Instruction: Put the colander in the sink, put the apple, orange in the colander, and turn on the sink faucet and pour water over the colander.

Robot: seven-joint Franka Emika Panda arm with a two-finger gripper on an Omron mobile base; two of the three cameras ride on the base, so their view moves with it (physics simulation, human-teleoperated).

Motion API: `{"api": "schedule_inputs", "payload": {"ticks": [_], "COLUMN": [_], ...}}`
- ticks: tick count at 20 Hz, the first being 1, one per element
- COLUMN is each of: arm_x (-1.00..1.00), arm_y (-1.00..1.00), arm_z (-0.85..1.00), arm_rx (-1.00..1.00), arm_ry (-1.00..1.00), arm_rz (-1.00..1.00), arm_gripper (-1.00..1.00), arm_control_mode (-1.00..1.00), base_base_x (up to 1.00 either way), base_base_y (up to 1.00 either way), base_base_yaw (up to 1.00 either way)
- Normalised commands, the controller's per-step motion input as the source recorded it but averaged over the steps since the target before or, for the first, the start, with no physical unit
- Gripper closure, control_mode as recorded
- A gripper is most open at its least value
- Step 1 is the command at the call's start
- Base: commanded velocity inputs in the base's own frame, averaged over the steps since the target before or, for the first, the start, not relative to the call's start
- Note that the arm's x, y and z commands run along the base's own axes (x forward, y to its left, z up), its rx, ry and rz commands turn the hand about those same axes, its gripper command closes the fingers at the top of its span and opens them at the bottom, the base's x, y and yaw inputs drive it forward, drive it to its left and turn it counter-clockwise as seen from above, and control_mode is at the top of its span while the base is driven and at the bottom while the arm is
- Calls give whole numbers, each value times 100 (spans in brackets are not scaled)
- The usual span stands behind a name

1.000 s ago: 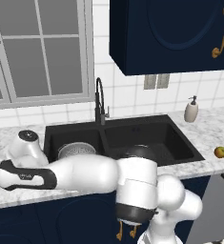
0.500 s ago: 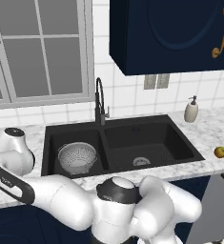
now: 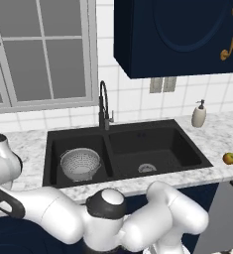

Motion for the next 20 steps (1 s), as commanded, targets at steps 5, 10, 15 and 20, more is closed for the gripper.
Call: {"api": "schedule_inputs", "payload": {"ticks": [5, 10, 15, 20], "arm_x": [2, 16, 18, 16], "arm_y": [18, 14, 0, 11], "arm_z": [-16, -22, -18, -20], "arm_rx": [-2, 0, 0, 0], "arm_ry": [0, 0, 0, 0], "arm_rz": [0, 0, 0, 0], "arm_gripper": [-100, -100, -100, -100], "arm_control_mode": [-100, -100, -100, -100], "base_base_x": [0, 0, 0, 0], "base_base_y": [0, 0, 0, 0], "base_base_yaw": [0, 0, 0, 0]}}
